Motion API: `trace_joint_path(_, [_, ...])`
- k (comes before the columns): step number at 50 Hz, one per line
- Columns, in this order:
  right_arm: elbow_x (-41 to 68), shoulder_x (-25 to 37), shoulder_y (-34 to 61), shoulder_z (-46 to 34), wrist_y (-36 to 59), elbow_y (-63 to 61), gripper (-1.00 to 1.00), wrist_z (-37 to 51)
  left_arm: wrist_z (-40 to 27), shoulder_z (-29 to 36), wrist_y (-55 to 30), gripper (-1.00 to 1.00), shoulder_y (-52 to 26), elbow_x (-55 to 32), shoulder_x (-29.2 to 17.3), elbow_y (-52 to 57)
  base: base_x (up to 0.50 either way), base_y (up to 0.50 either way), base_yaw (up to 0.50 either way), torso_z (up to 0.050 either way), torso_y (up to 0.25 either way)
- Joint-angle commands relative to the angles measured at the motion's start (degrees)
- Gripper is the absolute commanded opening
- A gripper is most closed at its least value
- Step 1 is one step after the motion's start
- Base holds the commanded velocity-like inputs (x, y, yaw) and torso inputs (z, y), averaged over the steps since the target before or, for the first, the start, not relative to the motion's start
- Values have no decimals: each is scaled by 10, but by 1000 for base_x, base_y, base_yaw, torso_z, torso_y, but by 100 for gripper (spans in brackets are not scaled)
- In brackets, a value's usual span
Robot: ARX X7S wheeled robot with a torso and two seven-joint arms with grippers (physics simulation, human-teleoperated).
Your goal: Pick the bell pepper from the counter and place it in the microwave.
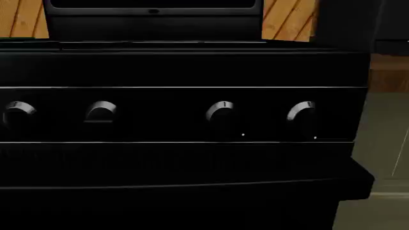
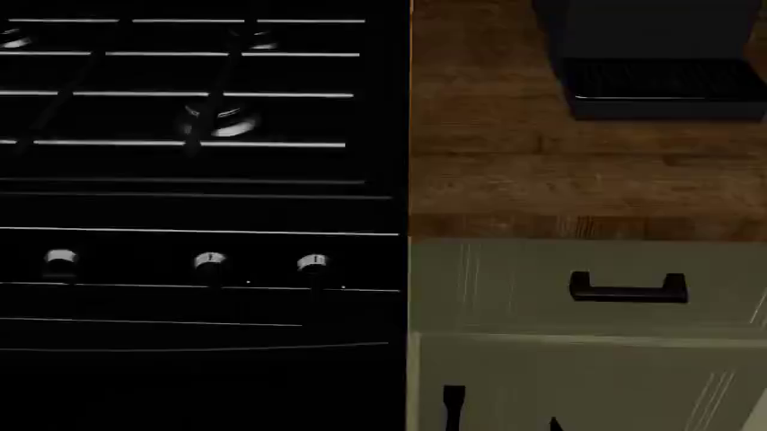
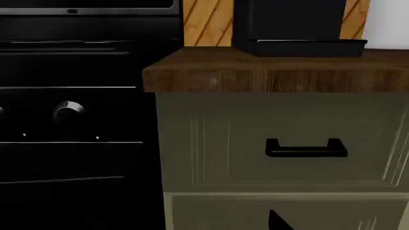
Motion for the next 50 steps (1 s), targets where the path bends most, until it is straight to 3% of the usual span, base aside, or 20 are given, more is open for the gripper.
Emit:
trace_joint_path(1, [7, 7, 1, -8, 2, -1, 100, 8, -23, 23, 1, 100, -2, -19, -19, -3, 0, 0, 0, 0, 0])
trace_joint_path(16, [21, 31, -8, -39, 3, -14, 100, 41, -41, 50, -13, 100, 17, -25, -38, 39, 0, 0, 0, 0, 0])
trace_joint_path(18, [19, 33, -9, -42, 4, -16, 100, 46, -16, 53, 6, 100, 24, -56, -41, 45, 0, 0, 0, 0, 0])
trace_joint_path(19, [20, 34, -9, -43, 4, -16, 100, 48, -31, 54, -30, 100, 20, -43, -42, 53, 0, 0, 0, 50, 88])
trace_joint_path(50, [41, 56, -9, -68, -3, -16, 100, 74, -55, 82, -22, 100, 18, -55, -64, 66, 0, 0, 0, 50, 52])
